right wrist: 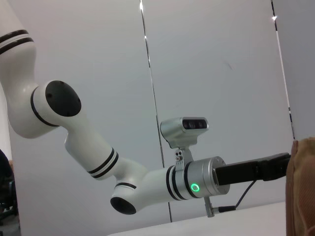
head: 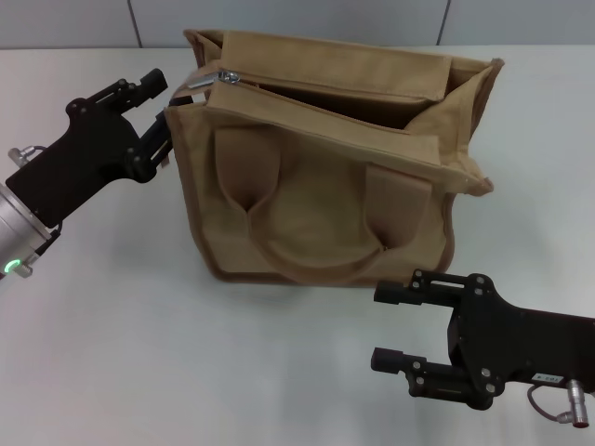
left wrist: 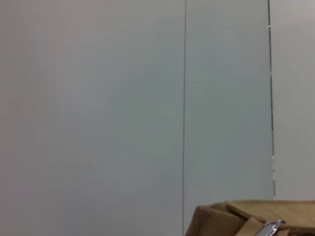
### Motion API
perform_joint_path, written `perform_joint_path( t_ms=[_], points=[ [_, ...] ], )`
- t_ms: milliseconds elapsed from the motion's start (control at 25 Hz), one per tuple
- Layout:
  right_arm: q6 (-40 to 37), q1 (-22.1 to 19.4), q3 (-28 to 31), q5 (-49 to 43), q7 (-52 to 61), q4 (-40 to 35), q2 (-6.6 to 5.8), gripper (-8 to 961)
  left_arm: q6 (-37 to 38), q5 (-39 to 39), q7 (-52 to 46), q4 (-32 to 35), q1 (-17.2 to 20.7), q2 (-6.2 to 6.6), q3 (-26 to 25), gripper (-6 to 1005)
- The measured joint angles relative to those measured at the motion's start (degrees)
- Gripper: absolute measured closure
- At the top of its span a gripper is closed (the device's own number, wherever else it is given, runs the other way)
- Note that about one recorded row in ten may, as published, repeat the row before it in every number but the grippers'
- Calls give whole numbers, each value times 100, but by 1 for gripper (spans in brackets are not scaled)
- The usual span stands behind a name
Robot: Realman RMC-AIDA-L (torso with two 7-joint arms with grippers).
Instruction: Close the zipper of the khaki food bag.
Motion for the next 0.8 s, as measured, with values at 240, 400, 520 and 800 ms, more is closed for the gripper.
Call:
perform_joint_path(
  t_ms=[240,400,520,800],
  points=[
    [4,-32,2,0,0,3,1,329,172,-43,47,-39,11,-10,-2,699],
    [-16,-35,80,20,0,98,3,330,238,-78,44,-125,3,-8,-5,856],
    [-209,-17,225,301,25,308,-6,330,338,-116,11,-179,-15,-7,-5,893],
    [-483,199,259,1422,1578,506,-17,331,994,-647,-2,-496,-116,-14,-5,979]
  ],
)
